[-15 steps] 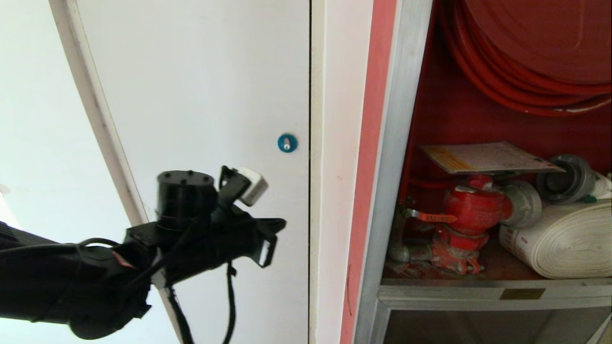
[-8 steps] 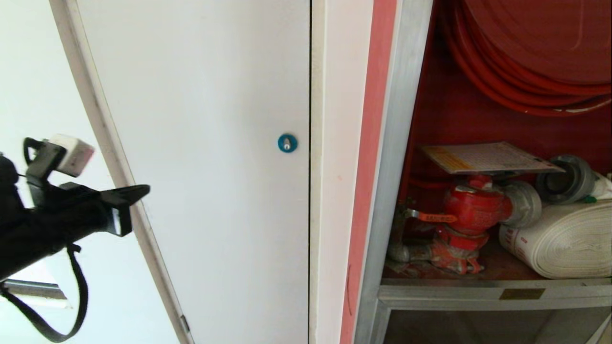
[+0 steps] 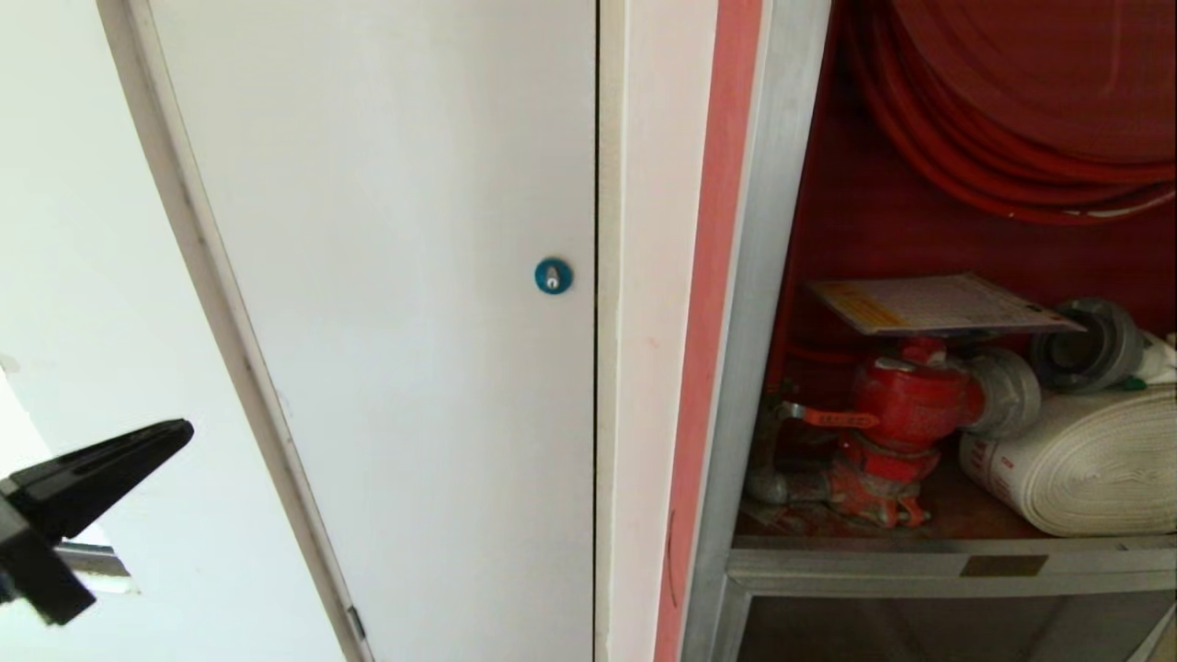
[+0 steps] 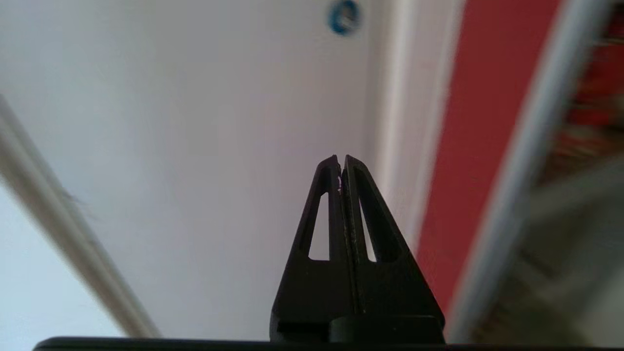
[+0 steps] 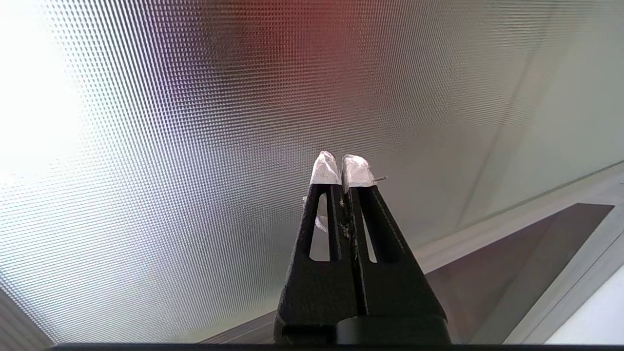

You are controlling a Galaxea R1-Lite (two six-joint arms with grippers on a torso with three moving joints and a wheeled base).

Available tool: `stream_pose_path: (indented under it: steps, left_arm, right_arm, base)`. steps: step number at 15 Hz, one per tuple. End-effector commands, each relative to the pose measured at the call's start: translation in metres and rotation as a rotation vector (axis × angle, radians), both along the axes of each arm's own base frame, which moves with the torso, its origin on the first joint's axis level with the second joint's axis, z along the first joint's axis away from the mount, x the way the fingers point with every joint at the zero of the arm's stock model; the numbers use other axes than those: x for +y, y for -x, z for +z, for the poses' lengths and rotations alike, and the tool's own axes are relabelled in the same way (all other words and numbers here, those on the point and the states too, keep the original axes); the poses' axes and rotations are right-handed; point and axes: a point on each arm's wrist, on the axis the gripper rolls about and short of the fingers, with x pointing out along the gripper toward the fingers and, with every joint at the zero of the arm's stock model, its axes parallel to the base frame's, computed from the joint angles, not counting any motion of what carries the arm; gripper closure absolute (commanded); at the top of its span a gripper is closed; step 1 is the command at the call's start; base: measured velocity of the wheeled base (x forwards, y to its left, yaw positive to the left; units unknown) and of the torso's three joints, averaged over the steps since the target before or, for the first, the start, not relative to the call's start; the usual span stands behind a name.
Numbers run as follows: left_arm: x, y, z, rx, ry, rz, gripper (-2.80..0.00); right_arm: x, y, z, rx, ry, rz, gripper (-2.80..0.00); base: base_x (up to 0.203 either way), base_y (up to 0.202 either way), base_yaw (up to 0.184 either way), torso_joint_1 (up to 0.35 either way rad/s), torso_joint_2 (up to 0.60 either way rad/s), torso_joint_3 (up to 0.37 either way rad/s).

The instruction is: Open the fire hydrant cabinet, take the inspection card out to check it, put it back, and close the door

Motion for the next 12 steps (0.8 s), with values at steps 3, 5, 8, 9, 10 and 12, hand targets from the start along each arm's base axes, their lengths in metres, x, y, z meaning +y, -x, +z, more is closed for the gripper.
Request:
stream_pose_path:
  steps: [3, 5, 8, 9, 10, 12]
  left_arm:
    - [-0.012, 0.043, -0.010, 0.012, 0.025, -0.101, 0.00]
    - [-0.013, 0.055, -0.013, -0.026, 0.020, -0.093, 0.00]
    - [-0.014, 0.076, -0.017, -0.094, 0.027, -0.003, 0.00]
    - [-0.013, 0.086, -0.021, -0.112, 0.029, 0.042, 0.00]
    - [-0.013, 0.096, -0.029, -0.122, 0.027, 0.069, 0.00]
    - [-0.012, 0.108, -0.048, -0.127, 0.027, 0.120, 0.00]
  right_arm:
    - [0.000, 0.000, 0.000, 0.001, 0.001, 0.001, 0.00]
    - [0.000, 0.000, 0.000, 0.001, 0.001, 0.001, 0.00]
    - [0.000, 0.000, 0.000, 0.001, 0.001, 0.001, 0.00]
    - [0.000, 0.000, 0.000, 0.001, 0.001, 0.001, 0.00]
    - [0.000, 0.000, 0.000, 0.001, 0.001, 0.001, 0.00]
    - [0.000, 0.000, 0.000, 0.003, 0.001, 0.001, 0.00]
  base:
    - [0.000, 0.000, 0.000, 0.000, 0.00, 0.000]
    - [0.000, 0.000, 0.000, 0.000, 0.00, 0.000]
    - [0.000, 0.000, 0.000, 0.000, 0.00, 0.000]
    - [0.000, 0.000, 0.000, 0.000, 0.00, 0.000]
    - [0.000, 0.000, 0.000, 0.000, 0.00, 0.000]
    - [0.000, 0.000, 0.000, 0.000, 0.00, 0.000]
